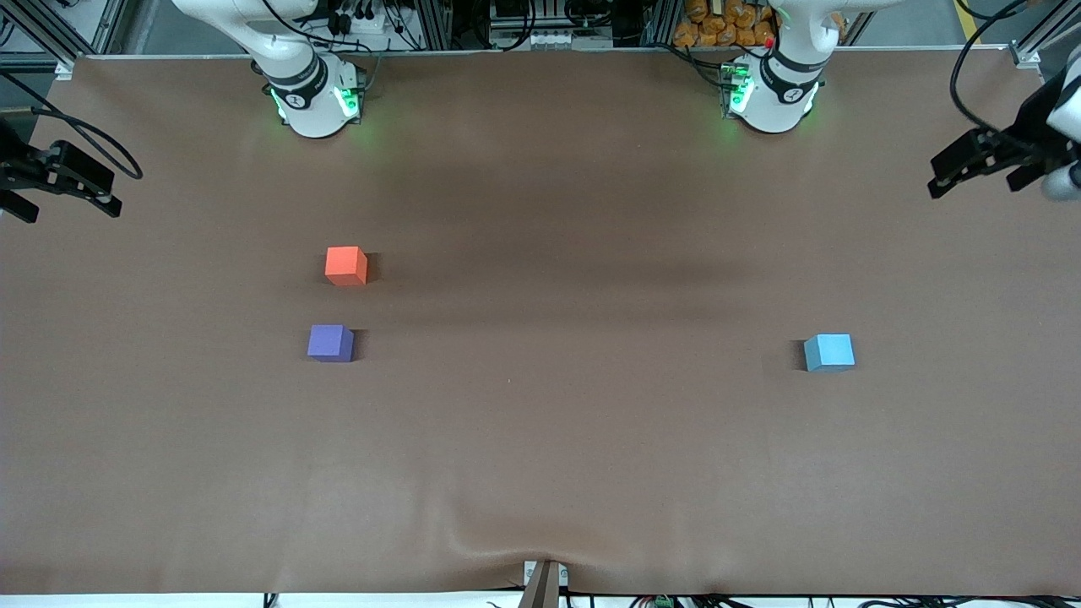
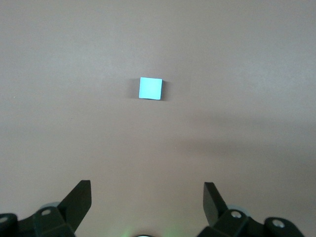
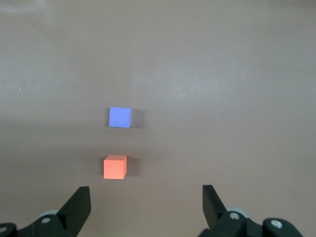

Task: Place blue block between orange and purple blocks
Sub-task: 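Move the left gripper down over the light blue block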

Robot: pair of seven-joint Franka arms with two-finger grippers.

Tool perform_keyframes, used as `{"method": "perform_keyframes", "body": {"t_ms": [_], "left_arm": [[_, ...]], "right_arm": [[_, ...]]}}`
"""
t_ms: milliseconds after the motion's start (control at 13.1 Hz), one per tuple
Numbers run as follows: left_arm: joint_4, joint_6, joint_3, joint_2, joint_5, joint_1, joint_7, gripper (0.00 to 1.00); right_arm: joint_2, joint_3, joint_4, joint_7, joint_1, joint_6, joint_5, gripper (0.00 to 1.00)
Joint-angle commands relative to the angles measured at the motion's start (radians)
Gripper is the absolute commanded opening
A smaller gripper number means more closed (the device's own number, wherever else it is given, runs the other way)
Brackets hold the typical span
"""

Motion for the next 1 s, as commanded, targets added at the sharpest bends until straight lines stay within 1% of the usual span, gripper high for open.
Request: {"method": "perform_keyframes", "body": {"t_ms": [0, 153, 306, 460, 613, 766, 919], "left_arm": [[-0.092, 0.116, -0.008, -0.008, 0.006, 0.005, 0.017, 1.0], [-0.144, 0.191, -0.009, -0.008, 0.011, 0.005, 0.018, 1.0], [-0.225, 0.298, -0.009, -0.008, 0.011, 0.005, 0.029, 1.0], [-0.275, 0.373, -0.009, 0.003, 0.011, 0.006, 0.041, 1.0], [-0.322, 0.462, -0.008, 0.026, 0.015, 0.006, 0.049, 1.0], [-0.367, 0.559, -0.009, 0.066, 0.051, 0.008, 0.054, 1.0], [-0.426, 0.681, -0.008, 0.103, 0.051, 0.017, 0.054, 1.0]], "right_arm": [[0.005, 0.016, 0.021, 0.013, -0.018, -0.017, -0.011, 1.0], [0.005, 0.016, 0.021, 0.013, -0.02, -0.017, -0.011, 1.0], [0.005, 0.016, 0.021, 0.013, -0.018, -0.015, -0.011, 1.0], [0.005, 0.016, 0.021, 0.014, -0.02, -0.017, -0.011, 1.0], [0.005, 0.016, 0.021, 0.014, -0.02, -0.017, -0.011, 1.0], [0.005, 0.016, 0.021, 0.013, -0.02, -0.017, -0.011, 1.0], [0.005, 0.016, 0.021, 0.014, -0.02, -0.017, -0.011, 1.0]]}}
